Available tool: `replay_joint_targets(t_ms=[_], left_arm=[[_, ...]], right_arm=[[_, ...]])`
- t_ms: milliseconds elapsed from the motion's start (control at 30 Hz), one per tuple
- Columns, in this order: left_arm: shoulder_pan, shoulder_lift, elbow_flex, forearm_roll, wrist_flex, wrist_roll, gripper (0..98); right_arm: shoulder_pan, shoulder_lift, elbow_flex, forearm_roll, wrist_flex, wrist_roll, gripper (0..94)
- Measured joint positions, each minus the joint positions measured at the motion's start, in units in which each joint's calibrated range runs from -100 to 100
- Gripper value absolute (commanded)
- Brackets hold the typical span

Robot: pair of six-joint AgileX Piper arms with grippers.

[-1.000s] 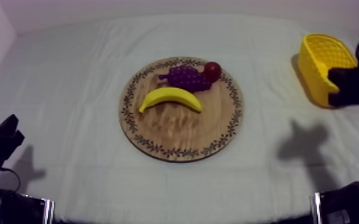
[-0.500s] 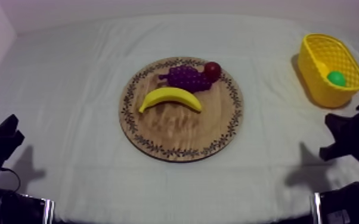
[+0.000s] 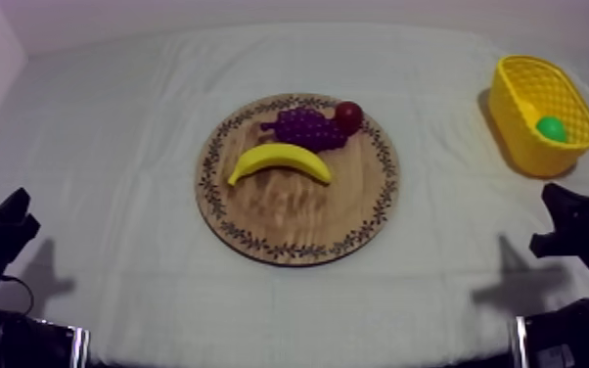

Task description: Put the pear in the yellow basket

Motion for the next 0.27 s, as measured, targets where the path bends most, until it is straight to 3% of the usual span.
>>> replay_joint_targets(t_ms=[267], left_arm=[[0.0,0.0,0.0,0.0,0.0,0.0,0.1]], right_arm=[[-0.07,-1.05,0.0,0.1,0.56,5.44,0.3]])
